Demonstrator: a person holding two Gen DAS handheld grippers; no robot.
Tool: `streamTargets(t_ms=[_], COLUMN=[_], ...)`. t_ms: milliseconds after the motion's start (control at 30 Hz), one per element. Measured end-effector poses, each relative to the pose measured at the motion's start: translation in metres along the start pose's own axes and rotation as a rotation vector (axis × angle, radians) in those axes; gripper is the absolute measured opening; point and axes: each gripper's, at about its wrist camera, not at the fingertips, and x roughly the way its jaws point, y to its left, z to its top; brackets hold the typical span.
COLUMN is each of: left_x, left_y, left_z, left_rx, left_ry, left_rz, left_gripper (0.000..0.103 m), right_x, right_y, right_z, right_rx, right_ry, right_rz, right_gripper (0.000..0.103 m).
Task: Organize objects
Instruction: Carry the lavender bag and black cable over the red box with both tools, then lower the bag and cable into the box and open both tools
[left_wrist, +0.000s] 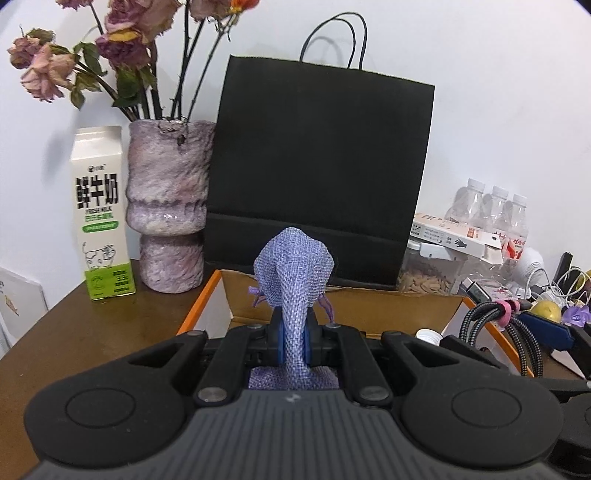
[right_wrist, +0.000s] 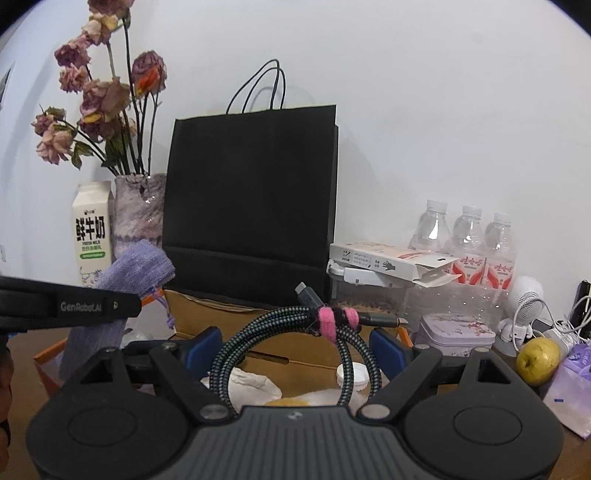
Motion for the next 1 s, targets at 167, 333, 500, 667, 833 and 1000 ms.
streamTargets(t_ms=[167,333,500,667,833,1000], left_x=[0.016,0.024,0.025,0.025,0.025,0.019], left_y=[-0.002,-0.002,-0.002,-0.001,0.001,0.003], left_z=[0.002,0.002,0.003,0.003,0.002,0.002], left_rx=[0.012,0.022,0.025,0.022,0.011,0.001], left_ry=[0.009,0.016,0.014,0.011,0.005,-0.055], left_rz=[-0.005,-0.008,-0.011,-0.009,0.004,0.052], left_gripper=[0.01,0.01,0.01,0.011,0.052,0.103], right_x=[0.016,0.027,0.03,0.03,0.033,0.031], right_y=[-0.001,-0.002,-0.004,-0.003,-0.005,-0.006], right_z=[0.0,-0.001,-0.002,-0.003,-0.004,-0.004], right_rx=[-0.009,-0.015,-0.01,-0.013,-0.001,0.016], right_ry=[0.014,0.029,0.044,0.058,0.085,0.066], right_rz=[-0.004,-0.008,-0.008,-0.003,0.003,0.002], right_gripper=[0.086,0.086,0.086,0.086,0.087,0.103])
